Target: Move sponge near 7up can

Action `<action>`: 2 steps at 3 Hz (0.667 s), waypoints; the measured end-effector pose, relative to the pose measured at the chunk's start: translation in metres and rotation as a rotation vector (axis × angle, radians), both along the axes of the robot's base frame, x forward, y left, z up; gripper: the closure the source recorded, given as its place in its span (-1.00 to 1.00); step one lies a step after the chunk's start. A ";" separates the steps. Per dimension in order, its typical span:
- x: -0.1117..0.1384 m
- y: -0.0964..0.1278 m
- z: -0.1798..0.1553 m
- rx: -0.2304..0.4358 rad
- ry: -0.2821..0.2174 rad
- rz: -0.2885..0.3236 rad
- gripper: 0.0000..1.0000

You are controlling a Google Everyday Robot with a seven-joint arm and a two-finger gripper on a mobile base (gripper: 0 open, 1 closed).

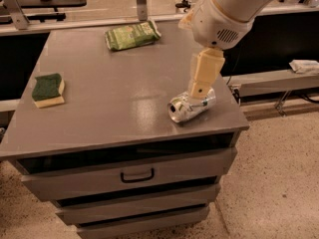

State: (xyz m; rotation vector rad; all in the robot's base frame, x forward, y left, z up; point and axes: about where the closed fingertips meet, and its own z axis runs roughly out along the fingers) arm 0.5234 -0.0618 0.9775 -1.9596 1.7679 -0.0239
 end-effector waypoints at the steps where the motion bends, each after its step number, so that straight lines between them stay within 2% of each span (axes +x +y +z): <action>1: 0.031 0.040 -0.003 0.123 -0.013 0.009 -1.00; 2: 0.085 0.102 -0.002 0.274 -0.040 0.023 -1.00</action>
Offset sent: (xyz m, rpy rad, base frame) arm 0.1541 0.1801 0.0039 0.4608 -0.0728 0.0500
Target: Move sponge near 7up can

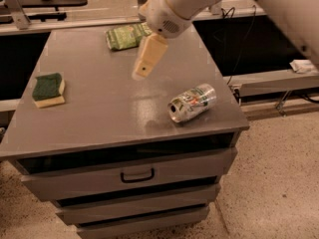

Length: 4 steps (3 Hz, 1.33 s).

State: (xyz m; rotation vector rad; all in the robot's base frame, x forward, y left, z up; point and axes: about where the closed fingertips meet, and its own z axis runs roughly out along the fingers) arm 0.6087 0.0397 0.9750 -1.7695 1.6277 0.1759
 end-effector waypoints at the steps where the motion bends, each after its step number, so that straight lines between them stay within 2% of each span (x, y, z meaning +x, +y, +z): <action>1: 0.045 0.062 -0.014 0.105 0.017 0.008 -1.00; 2: 0.066 0.119 -0.042 0.176 0.091 0.023 -1.00; 3: 0.075 0.166 -0.074 0.214 0.206 0.035 -1.00; 4: 0.075 0.197 -0.098 0.235 0.289 0.046 -1.00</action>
Offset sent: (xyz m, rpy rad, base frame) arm 0.0940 0.1975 -0.0784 0.2746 0.2102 0.0360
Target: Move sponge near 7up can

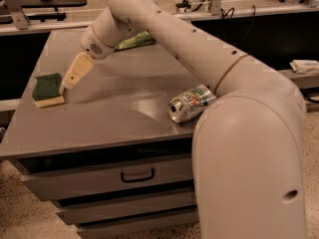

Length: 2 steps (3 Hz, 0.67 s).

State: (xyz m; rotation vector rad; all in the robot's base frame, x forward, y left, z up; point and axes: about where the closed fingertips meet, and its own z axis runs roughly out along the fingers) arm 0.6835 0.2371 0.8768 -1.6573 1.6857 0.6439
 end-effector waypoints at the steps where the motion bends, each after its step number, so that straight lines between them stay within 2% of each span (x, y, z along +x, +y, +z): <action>1: -0.008 0.028 -0.014 0.016 0.056 0.039 -1.00; 2: -0.020 0.045 -0.015 0.037 0.091 0.085 -1.00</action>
Offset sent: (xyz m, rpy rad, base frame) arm -0.0343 0.0613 -0.0093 0.0676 0.1310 0.1439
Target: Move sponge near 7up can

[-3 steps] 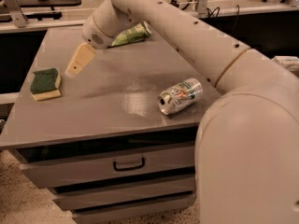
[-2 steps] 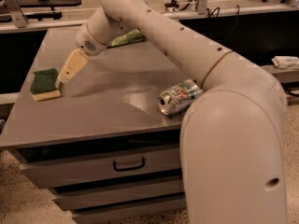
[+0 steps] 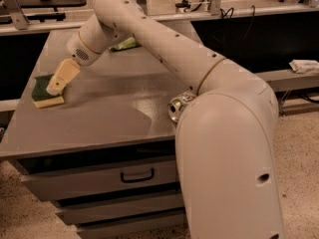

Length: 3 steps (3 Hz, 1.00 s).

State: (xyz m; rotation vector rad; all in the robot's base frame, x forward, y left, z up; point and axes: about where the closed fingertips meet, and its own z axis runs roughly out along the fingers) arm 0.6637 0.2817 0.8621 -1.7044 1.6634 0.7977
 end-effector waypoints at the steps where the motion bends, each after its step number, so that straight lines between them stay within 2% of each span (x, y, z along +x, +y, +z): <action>1: -0.013 0.011 0.002 0.015 0.007 0.047 -1.00; 2: -0.023 0.020 -0.001 0.001 -0.002 0.087 -1.00; 3: -0.028 0.026 -0.010 -0.051 -0.019 0.098 -1.00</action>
Offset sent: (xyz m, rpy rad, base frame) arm -0.0330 0.0255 0.0007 -0.0161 -0.0225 0.1283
